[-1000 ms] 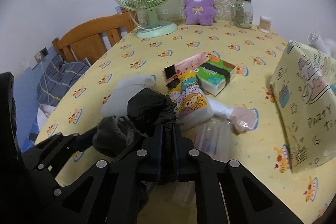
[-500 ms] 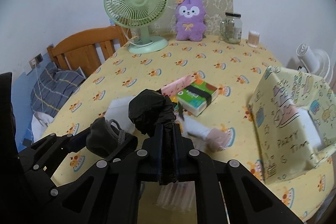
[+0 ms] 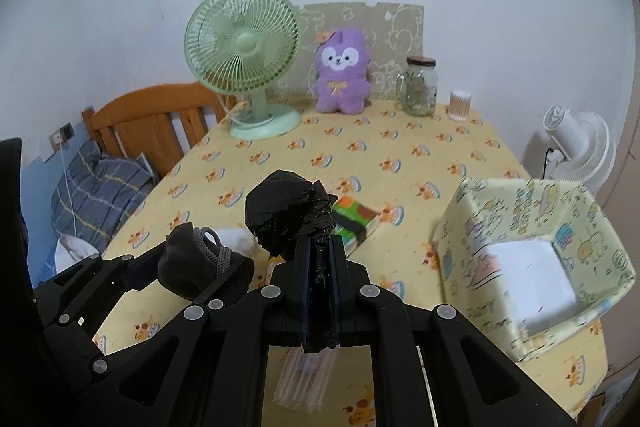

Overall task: Organize soft objects
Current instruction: 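Carry the sock and bag into the fabric box while both grippers open to release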

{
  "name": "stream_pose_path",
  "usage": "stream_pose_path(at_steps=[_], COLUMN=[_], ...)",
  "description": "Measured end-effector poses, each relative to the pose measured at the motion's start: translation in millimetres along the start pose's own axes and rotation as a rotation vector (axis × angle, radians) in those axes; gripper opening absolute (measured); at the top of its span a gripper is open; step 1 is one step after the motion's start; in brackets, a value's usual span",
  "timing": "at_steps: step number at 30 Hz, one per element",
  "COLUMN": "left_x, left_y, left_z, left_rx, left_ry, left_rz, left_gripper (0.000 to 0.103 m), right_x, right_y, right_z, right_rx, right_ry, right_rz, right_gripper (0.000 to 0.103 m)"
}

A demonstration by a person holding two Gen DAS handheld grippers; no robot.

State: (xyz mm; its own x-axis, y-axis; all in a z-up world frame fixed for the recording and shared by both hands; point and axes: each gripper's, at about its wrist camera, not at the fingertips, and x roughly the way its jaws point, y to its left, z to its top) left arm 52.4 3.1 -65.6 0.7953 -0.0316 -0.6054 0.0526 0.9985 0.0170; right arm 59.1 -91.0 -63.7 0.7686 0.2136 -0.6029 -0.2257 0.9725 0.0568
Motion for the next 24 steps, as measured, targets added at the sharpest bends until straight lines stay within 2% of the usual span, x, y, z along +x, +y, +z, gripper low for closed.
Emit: stream_pose_path(at_steps=[24], left_x=[-25], left_y=[-48], left_z=[44], left_rx=[0.023], left_ry=[-0.104], left_rz=[-0.039], left_gripper=[0.049], right_x=[-38], right_y=[-59], right_z=[37], right_rx=[0.045], right_ry=[-0.109], right_rz=[-0.058], right_gripper=[0.011])
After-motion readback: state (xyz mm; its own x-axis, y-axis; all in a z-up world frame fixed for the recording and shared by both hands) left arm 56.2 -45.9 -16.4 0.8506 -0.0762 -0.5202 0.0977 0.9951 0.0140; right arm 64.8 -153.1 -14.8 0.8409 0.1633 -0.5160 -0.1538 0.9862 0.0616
